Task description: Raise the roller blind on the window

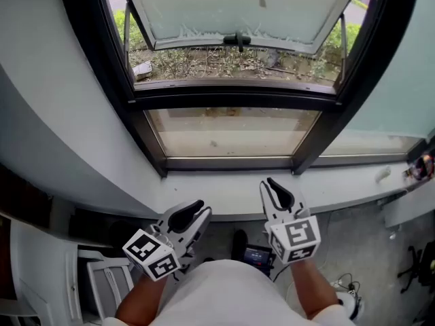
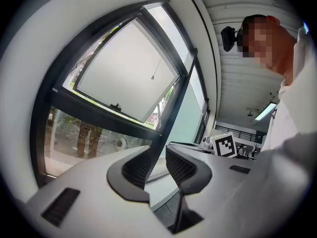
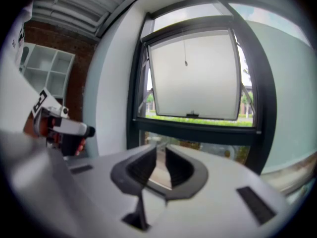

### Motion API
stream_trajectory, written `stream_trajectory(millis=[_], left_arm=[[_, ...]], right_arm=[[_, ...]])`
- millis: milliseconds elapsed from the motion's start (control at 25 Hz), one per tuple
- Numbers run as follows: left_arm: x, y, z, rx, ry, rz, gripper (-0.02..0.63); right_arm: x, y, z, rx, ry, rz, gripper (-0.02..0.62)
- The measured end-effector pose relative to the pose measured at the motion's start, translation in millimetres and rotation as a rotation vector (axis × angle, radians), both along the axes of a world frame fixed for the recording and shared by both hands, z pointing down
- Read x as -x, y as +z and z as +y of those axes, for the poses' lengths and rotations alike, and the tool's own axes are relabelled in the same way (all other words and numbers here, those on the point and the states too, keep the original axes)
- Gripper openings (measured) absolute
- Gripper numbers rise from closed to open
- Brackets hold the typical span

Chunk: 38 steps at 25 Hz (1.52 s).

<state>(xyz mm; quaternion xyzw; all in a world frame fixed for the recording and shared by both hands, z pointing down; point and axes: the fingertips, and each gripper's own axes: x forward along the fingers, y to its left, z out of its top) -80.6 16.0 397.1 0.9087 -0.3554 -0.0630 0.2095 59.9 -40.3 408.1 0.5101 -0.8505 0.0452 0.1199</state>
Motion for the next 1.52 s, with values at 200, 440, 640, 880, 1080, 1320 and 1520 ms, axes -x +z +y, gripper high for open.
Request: stream_trajectory(millis=[200, 440, 640, 880, 1080, 1320, 1520], left_arm=[[5.5, 2.8, 11.3, 0.003, 0.038, 0.014, 0.112], [7.5, 4.7, 19.4, 0.008, 0.071, 0.018, 0.112], [2.2, 4.4, 25.5, 0.01, 0.085, 0.011, 0.112], [-4.8, -0.2, 26.8, 0.004, 0.059, 0.008, 0.112], [-22.4, 0.1, 30.0, 0.022, 0.057, 0.008, 0.112], [-40.5, 2.0, 36.1, 0.03, 0.045, 0.014, 0.112], [-51.3, 2.2, 40.0, 0.033, 0.033, 0.016, 0.112]], right_arm=[[6.0, 2.8, 17.1, 0.006, 0.032, 0.011, 0.068], [6.9, 3.2, 30.0, 0.008, 0.064, 0.012, 0.067], [1.4, 2.7, 38.5, 0.014, 0.074, 0.003, 0.067], [-10.6, 5.7, 39.6, 0.031, 0.061, -0.003, 0.067], [-25.2, 4.4, 41.7, 0.047, 0.051, 0.017, 0.063], [-40.1, 14.9, 47.4, 0.084, 0.03, 0.045, 0.052], [-46.5, 18.0, 52.1, 0.099, 0.006, 0.04, 0.041]])
